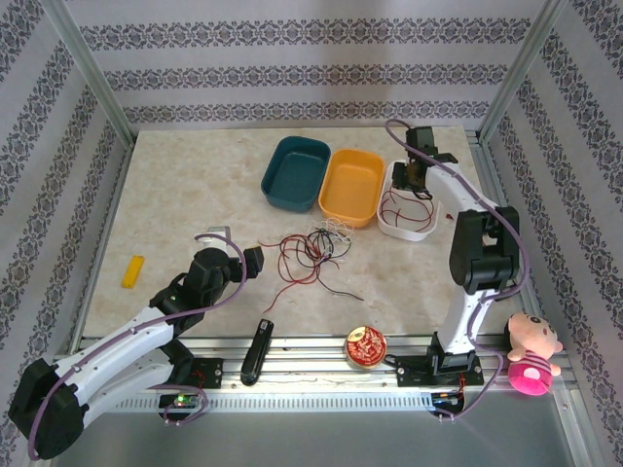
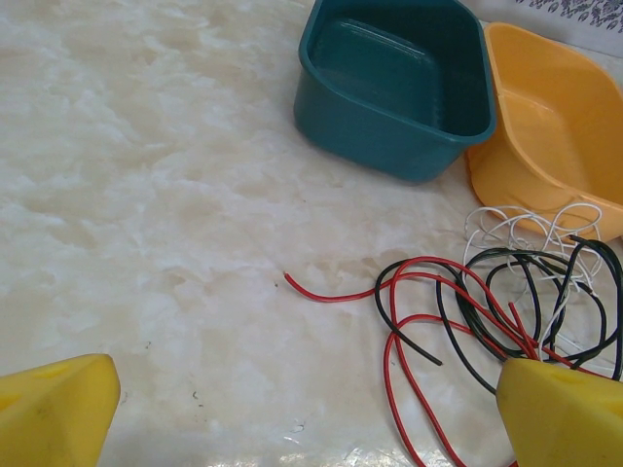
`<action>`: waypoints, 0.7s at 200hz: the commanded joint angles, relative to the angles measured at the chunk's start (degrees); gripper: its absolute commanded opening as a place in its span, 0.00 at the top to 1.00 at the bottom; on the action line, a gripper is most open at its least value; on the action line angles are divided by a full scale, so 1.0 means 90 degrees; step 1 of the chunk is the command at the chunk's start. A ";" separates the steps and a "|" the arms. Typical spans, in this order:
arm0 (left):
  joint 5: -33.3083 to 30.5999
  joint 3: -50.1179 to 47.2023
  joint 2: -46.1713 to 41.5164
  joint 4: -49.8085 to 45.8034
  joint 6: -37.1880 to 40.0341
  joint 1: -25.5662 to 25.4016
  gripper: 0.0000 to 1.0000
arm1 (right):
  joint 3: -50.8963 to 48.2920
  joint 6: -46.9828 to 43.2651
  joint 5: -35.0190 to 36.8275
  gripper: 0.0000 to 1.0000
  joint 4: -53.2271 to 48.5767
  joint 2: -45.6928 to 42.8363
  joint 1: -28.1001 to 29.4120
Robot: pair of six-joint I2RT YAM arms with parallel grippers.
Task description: Untangle the cables
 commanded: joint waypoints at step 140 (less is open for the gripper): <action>0.2263 0.1305 0.1944 -0.1710 0.0795 -0.0102 0.16 | -0.2618 0.1588 0.0481 0.55 -0.0134 -0.3611 0.2519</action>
